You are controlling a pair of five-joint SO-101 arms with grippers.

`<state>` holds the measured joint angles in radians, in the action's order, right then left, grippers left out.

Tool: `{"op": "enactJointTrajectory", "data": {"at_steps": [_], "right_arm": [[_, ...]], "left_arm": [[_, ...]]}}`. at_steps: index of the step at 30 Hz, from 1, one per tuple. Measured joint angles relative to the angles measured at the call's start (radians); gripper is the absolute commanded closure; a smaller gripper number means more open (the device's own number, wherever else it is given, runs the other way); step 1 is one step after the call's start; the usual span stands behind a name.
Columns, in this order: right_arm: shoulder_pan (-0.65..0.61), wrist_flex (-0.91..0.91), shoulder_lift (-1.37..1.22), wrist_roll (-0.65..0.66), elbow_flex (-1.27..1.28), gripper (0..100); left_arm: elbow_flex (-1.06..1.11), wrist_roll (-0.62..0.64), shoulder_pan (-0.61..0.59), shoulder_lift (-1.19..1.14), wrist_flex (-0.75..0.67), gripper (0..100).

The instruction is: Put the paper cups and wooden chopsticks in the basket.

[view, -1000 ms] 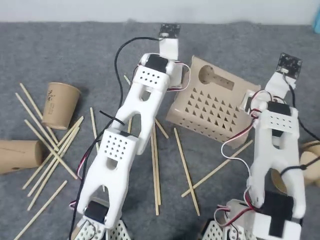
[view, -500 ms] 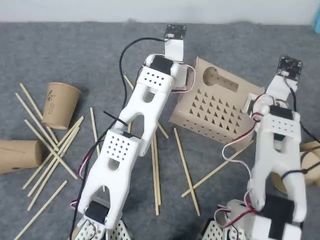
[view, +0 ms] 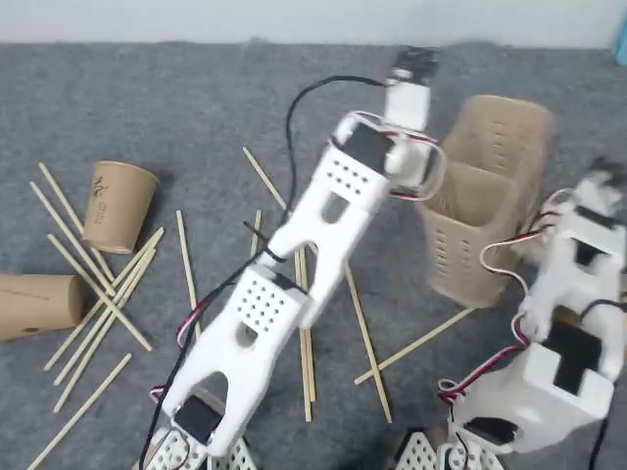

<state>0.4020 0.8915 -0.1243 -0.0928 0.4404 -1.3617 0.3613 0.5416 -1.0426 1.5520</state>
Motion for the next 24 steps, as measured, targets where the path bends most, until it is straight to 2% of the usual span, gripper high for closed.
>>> {"op": "enactJointTrajectory", "data": {"at_steps": [6,12,17,24], "right_arm": [[0.025,0.000,0.014,-0.012,0.003,93.6],[0.061,0.012,0.133,-0.020,0.034,82.0],[0.120,0.092,0.307,0.032,0.028,81.8],[0.150,0.269,0.529,0.167,-0.104,81.6]], "left_arm": [[-0.101,0.000,0.051,0.000,0.020,99],[-0.172,0.000,0.032,0.000,0.051,99],[-0.275,0.000,-0.084,0.002,0.132,99],[-0.276,0.000,-0.339,0.058,0.170,99]]}}
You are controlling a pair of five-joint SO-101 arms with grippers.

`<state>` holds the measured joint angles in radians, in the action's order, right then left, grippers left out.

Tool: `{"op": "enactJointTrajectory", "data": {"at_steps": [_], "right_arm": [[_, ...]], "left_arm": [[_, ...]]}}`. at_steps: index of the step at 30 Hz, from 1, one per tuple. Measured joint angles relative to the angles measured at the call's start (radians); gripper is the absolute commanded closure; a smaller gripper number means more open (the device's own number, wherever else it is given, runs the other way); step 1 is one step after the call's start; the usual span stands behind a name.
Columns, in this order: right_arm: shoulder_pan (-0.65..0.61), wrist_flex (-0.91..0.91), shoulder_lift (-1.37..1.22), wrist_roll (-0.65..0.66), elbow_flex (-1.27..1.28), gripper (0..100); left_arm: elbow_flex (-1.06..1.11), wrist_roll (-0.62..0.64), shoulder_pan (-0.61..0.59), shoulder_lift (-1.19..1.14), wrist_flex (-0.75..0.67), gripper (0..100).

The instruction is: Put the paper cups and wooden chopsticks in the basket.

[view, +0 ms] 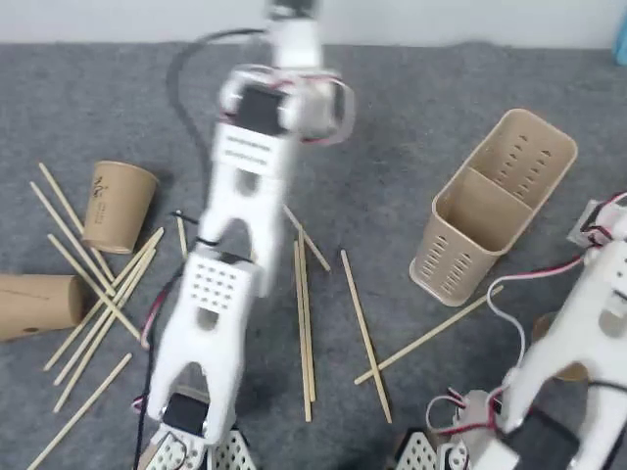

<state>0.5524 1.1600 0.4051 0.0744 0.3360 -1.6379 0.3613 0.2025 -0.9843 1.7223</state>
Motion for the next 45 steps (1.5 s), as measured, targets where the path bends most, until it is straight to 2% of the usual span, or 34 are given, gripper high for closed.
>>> {"op": "enactJointTrajectory", "data": {"at_steps": [6,10,14,23,28,36,42,45], "right_arm": [[-0.034,0.173,0.061,0.080,-0.173,81.5],[-0.098,0.310,0.061,0.094,-0.298,81.5],[-0.163,0.371,0.063,0.118,-0.407,81.5],[-0.322,0.354,0.063,0.365,-0.483,81.1],[-0.413,0.358,-0.031,0.488,-0.485,74.6],[-0.535,0.382,-0.242,0.586,-0.517,74.5],[-0.575,0.445,-0.388,0.592,-0.646,74.5],[-0.575,0.494,-0.489,0.628,-0.698,74.6]], "left_arm": [[0.000,0.000,-0.169,0.021,0.000,99],[0.005,0.000,-0.242,0.038,0.000,99],[0.098,0.000,-0.301,0.140,0.000,99],[0.647,-0.087,-0.316,0.532,0.000,99],[1.031,-0.086,-0.385,0.741,-0.009,99],[1.666,-0.091,-0.425,1.068,-0.316,99],[2.065,-0.089,-0.328,1.274,-0.620,99],[2.130,-0.095,-0.299,1.284,-0.689,99]]}}
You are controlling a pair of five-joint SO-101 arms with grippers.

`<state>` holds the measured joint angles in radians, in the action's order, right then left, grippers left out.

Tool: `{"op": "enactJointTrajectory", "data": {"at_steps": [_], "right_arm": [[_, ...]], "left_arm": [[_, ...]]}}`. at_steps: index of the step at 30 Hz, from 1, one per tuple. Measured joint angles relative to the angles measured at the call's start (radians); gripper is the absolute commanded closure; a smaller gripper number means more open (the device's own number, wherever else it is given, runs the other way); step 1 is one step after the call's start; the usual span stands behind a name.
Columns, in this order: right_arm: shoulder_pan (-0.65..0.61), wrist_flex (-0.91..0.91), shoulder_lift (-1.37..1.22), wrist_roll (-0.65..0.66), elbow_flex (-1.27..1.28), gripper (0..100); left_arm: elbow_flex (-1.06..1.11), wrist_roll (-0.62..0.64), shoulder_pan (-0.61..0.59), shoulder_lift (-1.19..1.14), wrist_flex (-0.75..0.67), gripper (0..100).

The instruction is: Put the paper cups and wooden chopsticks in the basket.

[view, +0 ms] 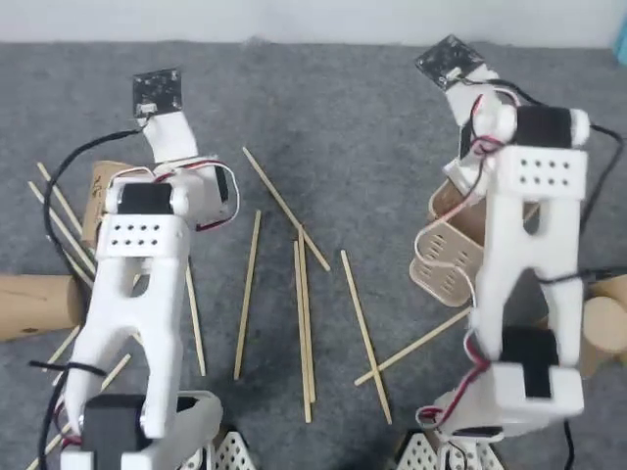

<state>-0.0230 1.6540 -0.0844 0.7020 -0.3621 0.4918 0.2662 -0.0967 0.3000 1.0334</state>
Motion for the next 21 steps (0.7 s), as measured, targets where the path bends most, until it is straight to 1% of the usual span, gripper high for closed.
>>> {"op": "enactJointTrajectory", "data": {"at_steps": [2,3,5,7,8,10,12,14,16,18,21], "right_arm": [[0.000,0.028,-0.068,0.020,-0.032,75.1],[0.003,0.034,-0.094,0.025,-0.049,77.1],[0.012,0.046,-0.137,0.029,-0.084,85.5],[0.023,0.051,-0.157,0.031,-0.115,97.8],[0.028,0.052,-0.163,0.031,-0.127,99.8],[0.034,0.052,-0.166,0.031,-0.137,96.7],[0.034,0.052,-0.166,0.018,-0.144,99.6],[0.034,0.051,-0.166,-0.035,-0.146,99.0],[0.034,0.049,-0.176,-0.104,-0.161,99.2],[0.031,0.046,-0.183,-0.190,-0.173,99.2],[0.020,0.041,-0.204,-0.338,-0.201,99.2]], "left_arm": [[0.006,0.006,0.000,0.008,-0.014,99],[0.011,0.006,0.000,0.009,-0.018,99],[0.018,0.006,0.003,0.012,-0.021,99],[0.018,0.006,0.003,0.012,-0.025,99],[0.018,0.006,0.003,0.012,-0.025,99],[0.020,0.006,0.002,0.012,-0.029,99],[0.040,0.006,0.002,0.012,-0.058,99],[0.060,0.009,0.002,0.002,-0.101,99],[0.063,0.040,0.002,-0.025,-0.130,99],[0.063,0.069,0.002,-0.051,-0.141,99],[0.063,0.074,0.002,-0.066,-0.146,99]]}}
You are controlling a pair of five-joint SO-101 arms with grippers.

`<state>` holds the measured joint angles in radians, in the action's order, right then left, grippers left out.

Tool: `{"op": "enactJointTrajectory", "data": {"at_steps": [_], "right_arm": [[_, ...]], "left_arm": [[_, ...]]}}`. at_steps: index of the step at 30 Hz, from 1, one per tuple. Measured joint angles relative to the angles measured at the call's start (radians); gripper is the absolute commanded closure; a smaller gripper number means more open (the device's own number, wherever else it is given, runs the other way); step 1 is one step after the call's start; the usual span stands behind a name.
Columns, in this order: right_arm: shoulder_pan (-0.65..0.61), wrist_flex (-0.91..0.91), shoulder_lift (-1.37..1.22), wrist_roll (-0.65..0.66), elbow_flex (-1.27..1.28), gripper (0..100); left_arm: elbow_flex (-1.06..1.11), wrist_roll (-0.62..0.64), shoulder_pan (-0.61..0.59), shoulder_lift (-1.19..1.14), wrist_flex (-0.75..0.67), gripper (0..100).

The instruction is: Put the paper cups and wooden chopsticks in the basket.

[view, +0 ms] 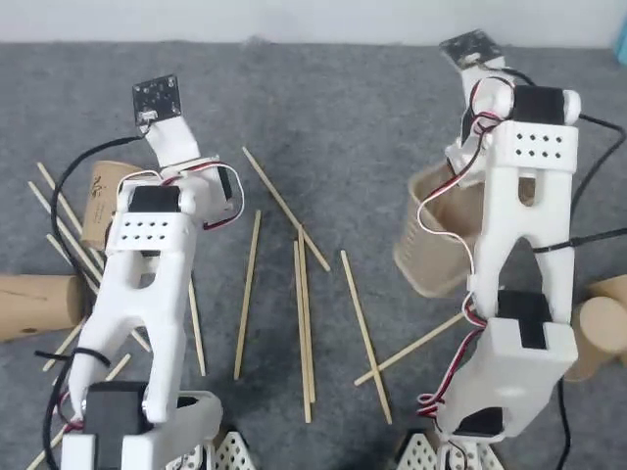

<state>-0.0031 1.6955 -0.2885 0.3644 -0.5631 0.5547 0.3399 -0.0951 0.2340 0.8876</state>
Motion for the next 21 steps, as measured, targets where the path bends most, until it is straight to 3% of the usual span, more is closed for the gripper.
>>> {"op": "enactJointTrajectory", "data": {"at_steps": [6,13,21], "right_arm": [[-0.025,0.000,-0.075,-0.287,-0.104,99.2],[-0.046,0.000,-0.126,-0.502,-0.219,99.2],[-0.135,0.000,-0.126,-0.545,-0.272,99.2]], "left_arm": [[0.000,0.006,0.000,-0.006,0.000,99],[0.020,0.009,-0.025,-0.009,-0.068,99],[0.028,0.011,-0.025,-0.011,-0.086,99]]}}
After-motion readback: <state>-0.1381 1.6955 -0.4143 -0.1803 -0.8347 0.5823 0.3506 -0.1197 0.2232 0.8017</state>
